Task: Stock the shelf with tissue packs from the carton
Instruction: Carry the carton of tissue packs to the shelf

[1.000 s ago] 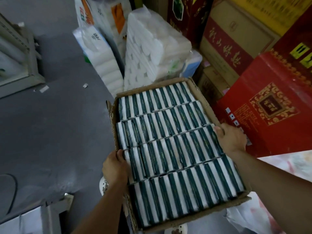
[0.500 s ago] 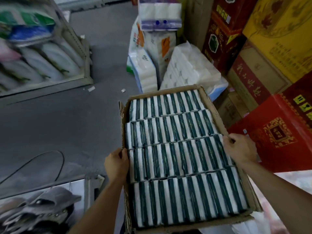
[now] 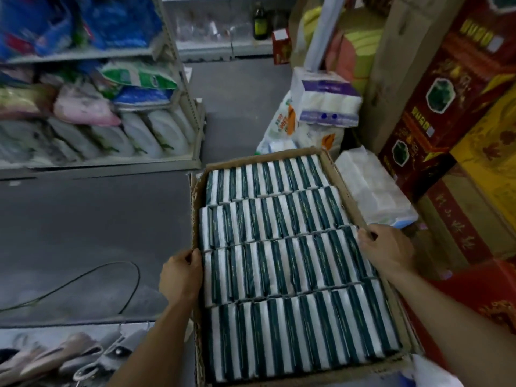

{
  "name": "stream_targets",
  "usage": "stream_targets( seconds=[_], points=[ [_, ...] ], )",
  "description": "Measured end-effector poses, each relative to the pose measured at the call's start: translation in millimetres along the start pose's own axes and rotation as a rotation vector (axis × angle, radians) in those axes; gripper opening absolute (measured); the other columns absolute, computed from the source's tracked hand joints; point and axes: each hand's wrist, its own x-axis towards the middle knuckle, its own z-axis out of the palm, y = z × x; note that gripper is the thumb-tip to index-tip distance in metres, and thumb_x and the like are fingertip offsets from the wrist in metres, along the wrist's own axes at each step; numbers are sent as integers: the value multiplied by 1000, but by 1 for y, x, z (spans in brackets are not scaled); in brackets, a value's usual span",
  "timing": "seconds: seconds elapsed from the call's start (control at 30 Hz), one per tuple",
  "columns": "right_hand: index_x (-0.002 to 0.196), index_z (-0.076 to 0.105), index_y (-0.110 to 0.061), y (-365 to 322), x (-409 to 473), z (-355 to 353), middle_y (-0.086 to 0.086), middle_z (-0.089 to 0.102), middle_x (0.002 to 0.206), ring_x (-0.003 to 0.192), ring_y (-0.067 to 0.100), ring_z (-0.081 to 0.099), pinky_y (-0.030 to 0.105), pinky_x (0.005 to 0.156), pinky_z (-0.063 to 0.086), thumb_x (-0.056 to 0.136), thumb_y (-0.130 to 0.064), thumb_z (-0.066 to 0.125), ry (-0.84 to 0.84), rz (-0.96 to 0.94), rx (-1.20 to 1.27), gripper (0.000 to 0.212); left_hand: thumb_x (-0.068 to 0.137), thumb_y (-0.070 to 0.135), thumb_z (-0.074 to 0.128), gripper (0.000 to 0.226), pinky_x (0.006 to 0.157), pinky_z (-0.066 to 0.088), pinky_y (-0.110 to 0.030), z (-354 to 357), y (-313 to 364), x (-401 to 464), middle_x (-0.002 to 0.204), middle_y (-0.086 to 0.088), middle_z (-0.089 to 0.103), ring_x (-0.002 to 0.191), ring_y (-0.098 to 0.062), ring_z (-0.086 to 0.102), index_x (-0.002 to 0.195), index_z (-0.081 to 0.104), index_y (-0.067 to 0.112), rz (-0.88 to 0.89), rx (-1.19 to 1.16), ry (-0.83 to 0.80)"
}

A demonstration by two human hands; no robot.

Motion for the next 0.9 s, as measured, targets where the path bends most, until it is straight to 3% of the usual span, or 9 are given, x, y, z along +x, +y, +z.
stream_targets(
  seconds=[0.2, 0.37, 0.47, 0.67, 0.9],
  points=[
    [52, 41, -11, -118, 66, 22, 6, 47, 51, 51, 31, 47, 30, 48, 27, 91, -22, 59, 18, -71, 34, 44, 95, 13, 58, 40, 46, 27, -28, -42, -8, 107, 46, -4, 46, 44, -18, 43, 57, 52, 4, 11, -131, 54],
    [54, 42, -12, -227, 114, 48, 11, 52, 59, 57, 33, 49, 33, 52, 30, 93, -23, 56, -8, -152, 76, 42, 94, 9, 59, 34, 47, 30, -30, -77, -29, 198, 51, -7, 53, 47, -22, 48, 61, 59, 1, 3, -120, 117],
    [54, 39, -13, -288, 142, 65, 9, 49, 57, 57, 31, 48, 34, 53, 32, 92, -22, 55, -26, -215, 88, 43, 94, 10, 59, 28, 55, 37, -32, -98, -40, 246, 60, -11, 61, 57, -28, 56, 69, 66, -1, -41, -100, 157],
    [57, 48, -7, -402, 200, 102, 10, 50, 57, 58, 33, 49, 32, 51, 29, 92, -21, 54, -94, -375, 82, 38, 94, 11, 59, 25, 60, 34, -29, -134, -61, 320, 63, -8, 61, 59, -23, 54, 71, 67, 3, -126, -89, 262],
    [52, 41, -11, -555, 272, 149, 8, 46, 54, 57, 32, 51, 32, 53, 31, 91, -22, 55, -177, -573, 36, 43, 93, 11, 58, 33, 55, 34, -31, -164, -88, 406, 53, -6, 49, 59, -34, 57, 60, 55, 10, -309, -131, 356]
  ],
)
